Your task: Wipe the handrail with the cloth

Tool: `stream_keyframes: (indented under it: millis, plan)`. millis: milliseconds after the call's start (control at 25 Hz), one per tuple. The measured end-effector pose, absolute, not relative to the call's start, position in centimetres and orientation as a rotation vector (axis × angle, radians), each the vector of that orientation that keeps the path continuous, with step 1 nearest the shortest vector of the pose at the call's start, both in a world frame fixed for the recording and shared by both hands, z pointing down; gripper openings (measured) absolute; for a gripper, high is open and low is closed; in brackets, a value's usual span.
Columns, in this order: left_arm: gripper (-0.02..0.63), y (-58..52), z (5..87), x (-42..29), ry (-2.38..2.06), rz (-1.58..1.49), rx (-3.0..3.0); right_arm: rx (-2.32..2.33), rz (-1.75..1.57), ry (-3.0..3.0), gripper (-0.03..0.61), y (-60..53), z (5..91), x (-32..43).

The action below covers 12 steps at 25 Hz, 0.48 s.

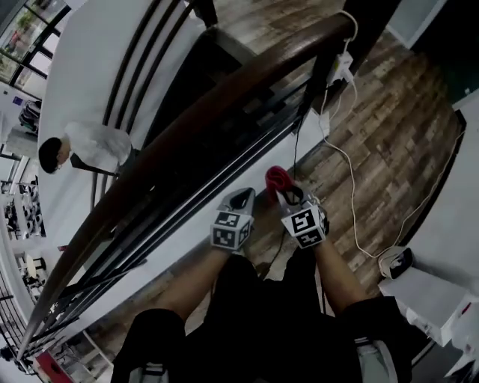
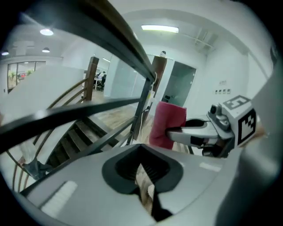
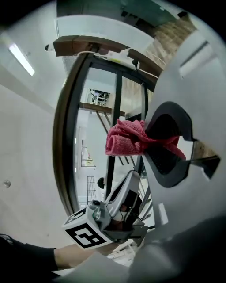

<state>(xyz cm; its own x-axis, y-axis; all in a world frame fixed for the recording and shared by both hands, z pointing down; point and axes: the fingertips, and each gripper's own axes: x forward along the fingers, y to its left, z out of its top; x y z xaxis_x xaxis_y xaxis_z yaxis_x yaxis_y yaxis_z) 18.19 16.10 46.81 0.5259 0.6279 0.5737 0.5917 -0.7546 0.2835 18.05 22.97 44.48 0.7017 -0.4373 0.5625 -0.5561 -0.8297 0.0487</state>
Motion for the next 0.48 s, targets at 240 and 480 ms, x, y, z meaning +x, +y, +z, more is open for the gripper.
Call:
stream_keyframes:
  millis: [240, 480]
  plan:
    - [-0.002, 15.4, 37.3, 19.2, 1.13, 0.915, 2.728, 2.757, 0.639, -0.696, 0.04, 23.3, 34.1, 18.4]
    - [-0.002, 19.0, 33.2, 19.2, 1.093, 0.742, 2.754, 2.814, 0.49, -0.788, 0.04, 27.7, 30.7, 18.7]
